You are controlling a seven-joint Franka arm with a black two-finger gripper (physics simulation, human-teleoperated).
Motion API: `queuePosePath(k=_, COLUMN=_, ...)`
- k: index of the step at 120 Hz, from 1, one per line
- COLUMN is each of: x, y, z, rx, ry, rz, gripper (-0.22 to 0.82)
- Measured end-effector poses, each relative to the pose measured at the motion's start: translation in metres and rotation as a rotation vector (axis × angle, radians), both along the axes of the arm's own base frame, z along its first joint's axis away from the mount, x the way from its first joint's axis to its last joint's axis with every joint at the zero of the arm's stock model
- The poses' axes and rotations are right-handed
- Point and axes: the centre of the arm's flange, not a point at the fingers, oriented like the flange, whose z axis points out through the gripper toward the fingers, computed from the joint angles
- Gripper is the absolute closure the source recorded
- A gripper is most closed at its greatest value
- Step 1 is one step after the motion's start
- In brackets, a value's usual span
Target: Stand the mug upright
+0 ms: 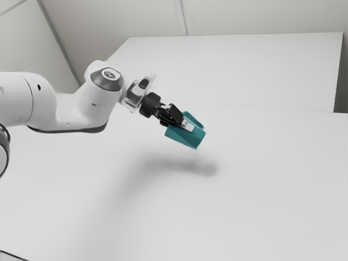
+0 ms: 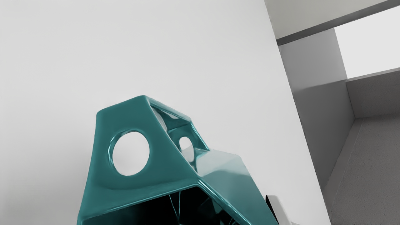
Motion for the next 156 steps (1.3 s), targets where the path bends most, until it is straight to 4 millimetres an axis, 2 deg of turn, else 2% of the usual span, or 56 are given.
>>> queuePosePath(k=13, x=-0.039, y=0.019, z=0.048, rx=0.137, ry=-0.066, rz=-0.048, gripper=0.77)
queuePosePath(k=18, x=-0.053, y=0.028, z=0.061, rx=0.205, ry=-0.083, rz=-0.067, gripper=0.78)
queuePosePath(k=25, x=-0.072, y=0.039, z=0.069, rx=0.304, ry=-0.092, rz=-0.092, gripper=0.78)
queuePosePath(k=35, x=-0.089, y=0.051, z=0.07, rx=0.446, ry=-0.089, rz=-0.128, gripper=0.78)
queuePosePath(k=59, x=-0.091, y=0.082, z=0.061, rx=0.725, ry=-0.077, rz=-0.172, gripper=0.78)
queuePosePath(k=77, x=-0.082, y=0.091, z=0.04, rx=0.84, ry=-0.065, rz=-0.184, gripper=0.79)
queuePosePath(k=101, x=-0.066, y=0.09, z=0.011, rx=0.913, ry=-0.08, rz=-0.18, gripper=0.79)
queuePosePath(k=129, x=-0.063, y=0.084, z=-0.021, rx=0.965, ry=-0.107, rz=-0.183, gripper=0.79)
queuePosePath(k=156, x=-0.073, y=0.083, z=-0.028, rx=0.985, ry=-0.124, rz=-0.169, gripper=0.79)
